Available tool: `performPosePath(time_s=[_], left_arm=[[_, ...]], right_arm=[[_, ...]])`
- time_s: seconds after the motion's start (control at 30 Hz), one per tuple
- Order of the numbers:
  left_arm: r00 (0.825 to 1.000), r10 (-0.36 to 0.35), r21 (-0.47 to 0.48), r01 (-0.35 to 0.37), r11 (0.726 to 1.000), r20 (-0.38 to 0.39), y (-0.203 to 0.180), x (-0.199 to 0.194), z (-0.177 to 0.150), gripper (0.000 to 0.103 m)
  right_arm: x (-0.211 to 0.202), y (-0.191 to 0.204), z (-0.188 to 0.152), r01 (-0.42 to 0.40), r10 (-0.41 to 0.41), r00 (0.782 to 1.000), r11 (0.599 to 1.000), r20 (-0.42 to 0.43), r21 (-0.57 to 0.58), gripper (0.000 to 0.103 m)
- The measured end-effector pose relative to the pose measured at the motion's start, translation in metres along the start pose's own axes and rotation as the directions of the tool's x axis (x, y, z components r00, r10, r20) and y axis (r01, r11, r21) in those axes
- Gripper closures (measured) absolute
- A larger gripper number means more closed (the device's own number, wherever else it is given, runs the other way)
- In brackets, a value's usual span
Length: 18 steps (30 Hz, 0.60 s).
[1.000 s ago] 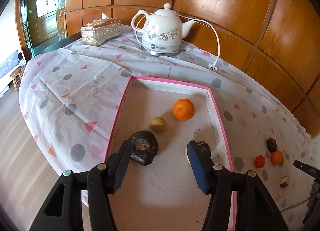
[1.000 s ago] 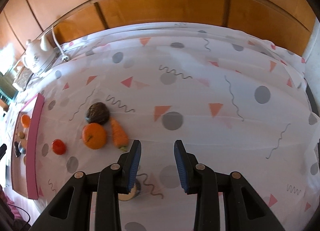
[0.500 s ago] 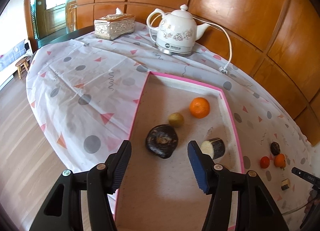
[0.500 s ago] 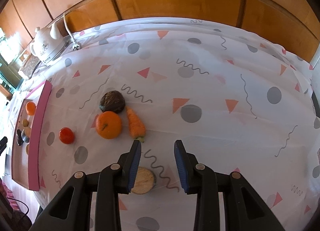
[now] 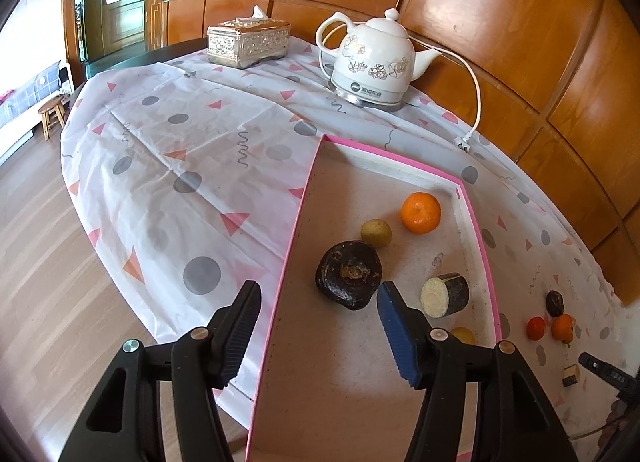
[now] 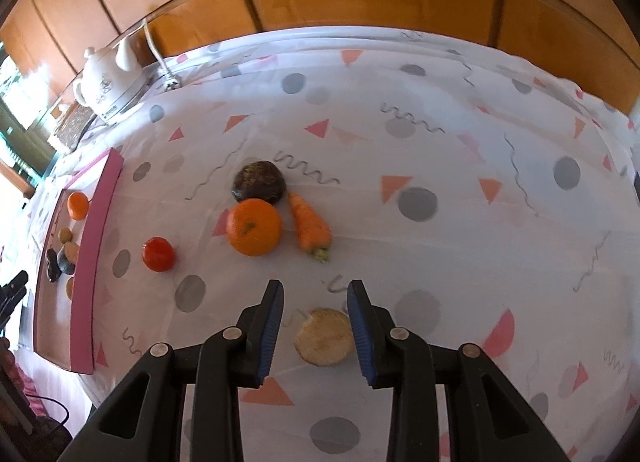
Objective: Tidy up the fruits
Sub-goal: 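Grasp the red tomato with the right gripper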
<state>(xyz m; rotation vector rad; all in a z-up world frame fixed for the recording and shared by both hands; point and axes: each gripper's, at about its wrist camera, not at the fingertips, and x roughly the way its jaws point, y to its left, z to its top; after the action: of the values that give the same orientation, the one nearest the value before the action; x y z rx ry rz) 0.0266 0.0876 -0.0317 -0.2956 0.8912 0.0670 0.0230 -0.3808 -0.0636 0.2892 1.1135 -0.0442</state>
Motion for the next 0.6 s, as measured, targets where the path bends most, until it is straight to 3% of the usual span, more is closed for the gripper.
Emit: performPosePath(time_s=[0.33,0.6], left_arm=[[1.000,-0.012,-0.022,0.011,1.000,-0.014,0.004,0.004,-0.002,0.041],[0.999,-0.024,-0.026,0.023,0.999,-0.022,0.005,0.006,-0.003,0.040]], right_arm=[[-0.010,0.000,-0.020,-0.018,0.018,1.000,0.999,-0.005,0.026,0.070],[-0.006,0.033,-0.011,-0.056,0.056,0.998,0.997,-0.007,-0.046,0.070]])
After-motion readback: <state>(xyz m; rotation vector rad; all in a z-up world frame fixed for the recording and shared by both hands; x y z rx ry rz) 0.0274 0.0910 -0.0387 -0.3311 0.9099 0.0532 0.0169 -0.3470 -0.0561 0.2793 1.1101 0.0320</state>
